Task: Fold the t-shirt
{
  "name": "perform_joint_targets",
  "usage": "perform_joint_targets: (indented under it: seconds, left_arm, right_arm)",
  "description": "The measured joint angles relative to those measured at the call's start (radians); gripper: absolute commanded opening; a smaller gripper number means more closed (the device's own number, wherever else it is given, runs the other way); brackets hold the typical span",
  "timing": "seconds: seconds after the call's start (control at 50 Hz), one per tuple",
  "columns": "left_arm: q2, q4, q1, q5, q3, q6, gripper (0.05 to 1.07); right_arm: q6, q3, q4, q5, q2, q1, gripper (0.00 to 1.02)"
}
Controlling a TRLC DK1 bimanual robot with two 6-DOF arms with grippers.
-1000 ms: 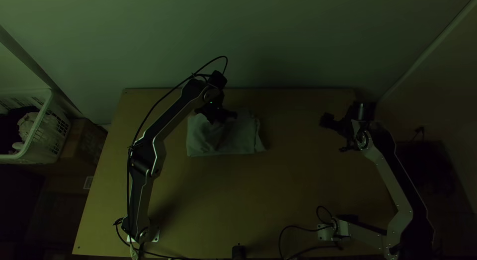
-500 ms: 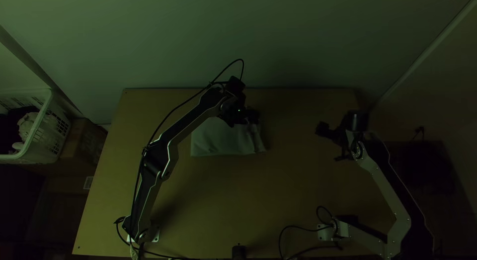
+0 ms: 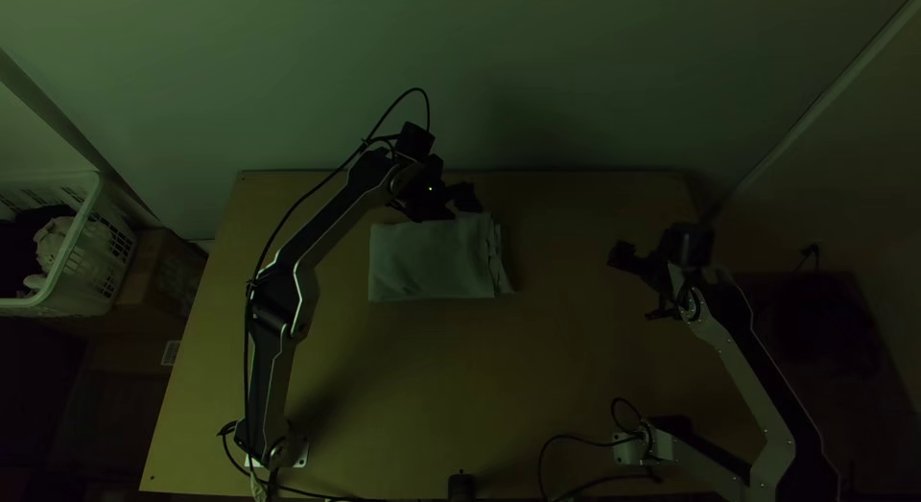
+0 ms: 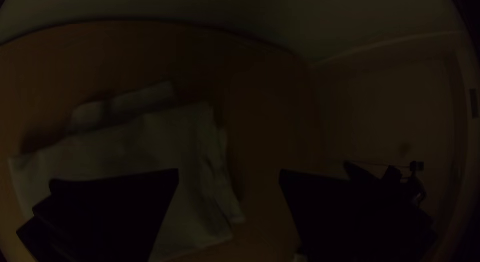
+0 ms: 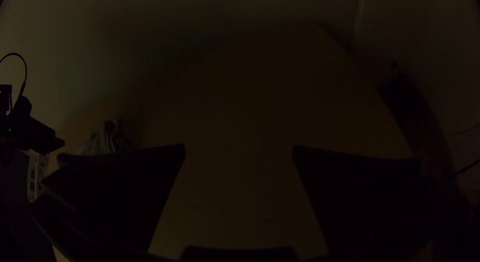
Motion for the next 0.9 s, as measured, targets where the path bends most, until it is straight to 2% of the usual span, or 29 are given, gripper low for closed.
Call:
perform_joint_targets:
  seconds: [0.14, 0.46, 0.68, 0.9]
  left_arm:
    - [-0.091, 0.000, 0.074, -0.005, -0.024, 0.042, 1.03]
    - [-0.344, -0.008, 0.220, -0.068, -0.154, 0.163, 1.03]
    - [-0.518, -0.008, 0.354, -0.089, -0.289, 0.223, 1.03]
    - [-0.692, -0.006, 0.482, -0.090, -0.414, 0.267, 1.03]
  right_arm:
    - [-0.016, 0.007, 0.015, 0.000, -0.030, 0.022, 0.99]
    - [-0.154, 0.129, 0.015, 0.000, -0.105, 0.043, 0.99]
    - [-0.208, 0.185, 0.035, 0.000, -0.173, 0.040, 0.99]
    - [-0.235, 0.197, 0.089, 0.000, -0.281, -0.002, 0.99]
